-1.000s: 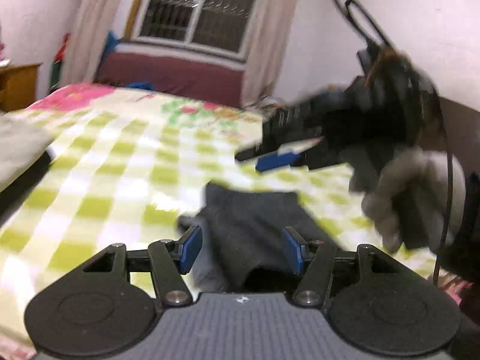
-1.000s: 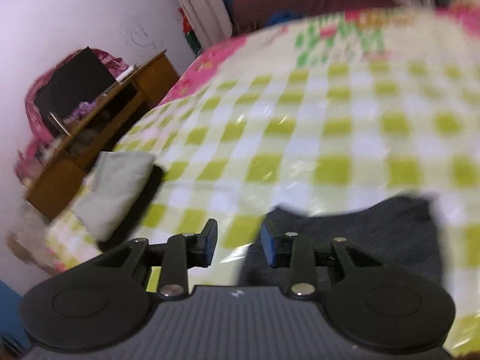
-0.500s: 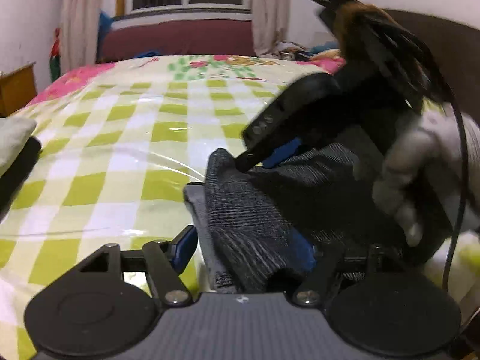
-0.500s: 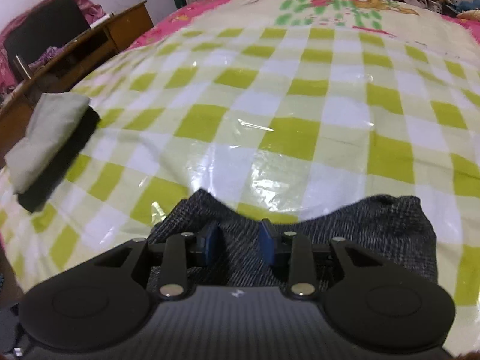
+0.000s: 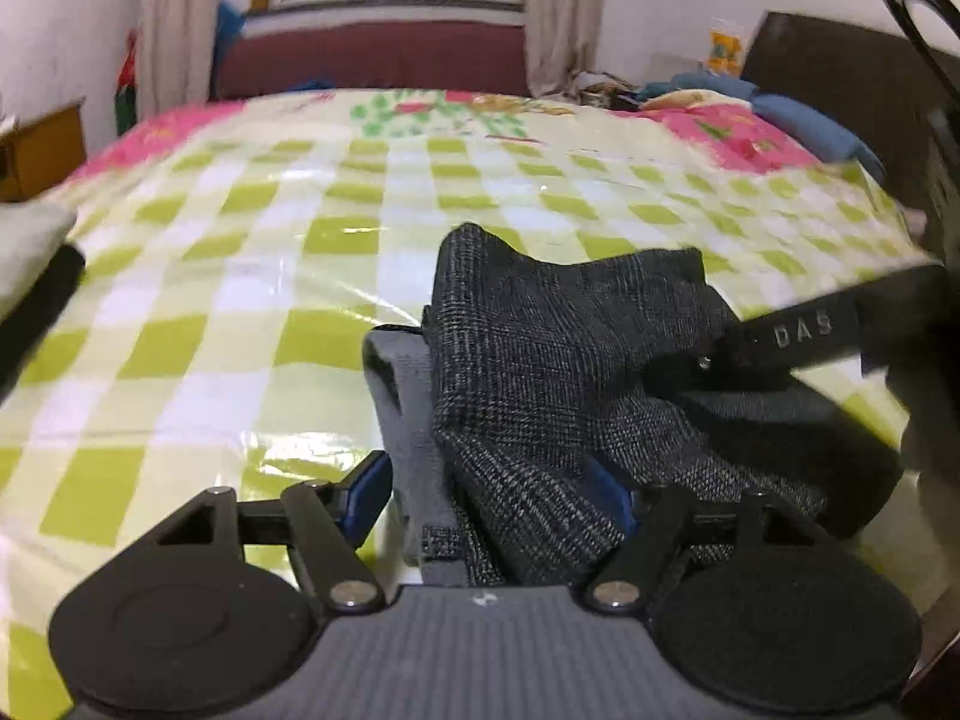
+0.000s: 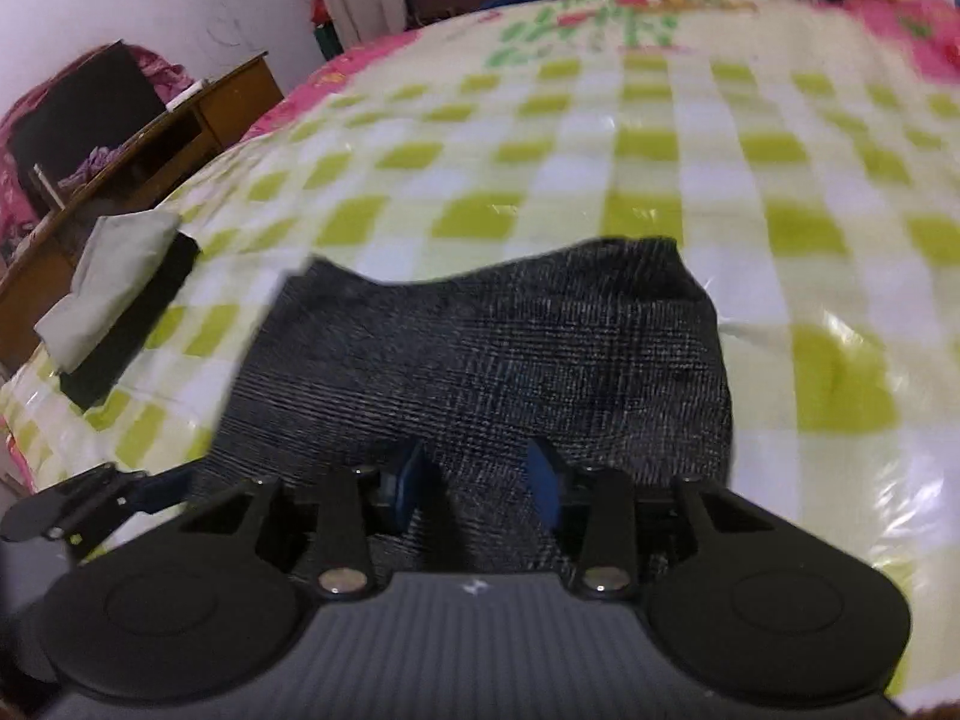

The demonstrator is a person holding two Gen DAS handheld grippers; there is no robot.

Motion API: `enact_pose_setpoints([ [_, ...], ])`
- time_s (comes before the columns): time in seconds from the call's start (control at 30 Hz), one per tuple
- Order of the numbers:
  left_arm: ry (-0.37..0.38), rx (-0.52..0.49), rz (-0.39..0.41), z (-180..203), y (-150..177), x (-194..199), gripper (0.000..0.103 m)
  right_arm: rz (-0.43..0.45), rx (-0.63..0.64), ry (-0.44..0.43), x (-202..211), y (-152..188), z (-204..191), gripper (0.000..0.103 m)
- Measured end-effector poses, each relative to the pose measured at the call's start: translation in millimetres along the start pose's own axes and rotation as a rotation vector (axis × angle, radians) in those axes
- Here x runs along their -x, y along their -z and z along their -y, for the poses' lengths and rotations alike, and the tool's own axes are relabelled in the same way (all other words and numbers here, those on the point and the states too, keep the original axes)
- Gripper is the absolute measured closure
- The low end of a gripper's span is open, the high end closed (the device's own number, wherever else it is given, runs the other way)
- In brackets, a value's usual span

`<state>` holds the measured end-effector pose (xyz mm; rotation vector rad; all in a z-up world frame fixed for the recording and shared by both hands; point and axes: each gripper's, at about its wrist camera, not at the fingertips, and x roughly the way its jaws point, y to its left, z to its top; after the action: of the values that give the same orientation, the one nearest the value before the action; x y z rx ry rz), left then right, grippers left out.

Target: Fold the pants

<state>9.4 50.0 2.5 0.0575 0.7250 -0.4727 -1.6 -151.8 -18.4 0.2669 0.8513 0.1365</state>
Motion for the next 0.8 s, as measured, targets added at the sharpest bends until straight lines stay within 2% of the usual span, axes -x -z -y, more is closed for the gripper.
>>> enact_pose_setpoints([
  [0.03, -0.009, -0.001, -0.004, 1.7, -2.7, 3.5, 0.018, 0.005, -0.006, 0.003, 2.5, -1.6, 1.0, 0.072],
  [0.1, -0.042, -0.034, 0.012, 9.2, -8.8, 14.4, 0.019, 0.019, -0.036, -0.004, 18.7, -5.2, 0.1, 0.066],
  [0.17, -0.061, -0.056, 0.036, 16.0, -8.6, 28.5, 0.018, 0.069, -0.027, -0.020, 45.1, -2.0, -1.6, 0.067],
  [0.33, -0.056, -0.009, 0.091, 26.1, -21.4, 47.5, 0.009, 0.136, -0.065, -0.020, 94.2, 22.6, 2.9, 0.065],
  [0.37, -0.069, -0.014, 0.096, 30.8, -24.5, 51.2, 0.008, 0.140, -0.075, -0.024, 100.1, 26.4, 3.1, 0.065],
  [0.43, -0.108, -0.025, 0.109, 39.0, -29.7, 57.8, 0.000, 0.153, -0.086, -0.028, 109.0, 32.8, 2.0, 0.065],
  [0.5, -0.138, -0.028, 0.128, 45.5, -31.9, 64.1, 0.000, 0.158, -0.095, -0.035, 115.3, 38.9, 0.0, 0.065],
  [0.57, -0.137, -0.033, 0.146, 50.6, -31.9, 68.3, 0.000, 0.166, -0.090, -0.035, 119.7, 44.7, -2.3, 0.065],
  [0.63, -0.128, -0.037, 0.126, 54.6, -31.4, 66.3, 0.000, 0.162, -0.096, -0.033, 121.4, 48.6, -3.4, 0.065],
  [0.8, -0.164, -0.033, 0.063, 64.1, -26.8, 55.9, 0.000, 0.151, -0.098, -0.025, 122.7, 55.7, -6.6, 0.065],
])
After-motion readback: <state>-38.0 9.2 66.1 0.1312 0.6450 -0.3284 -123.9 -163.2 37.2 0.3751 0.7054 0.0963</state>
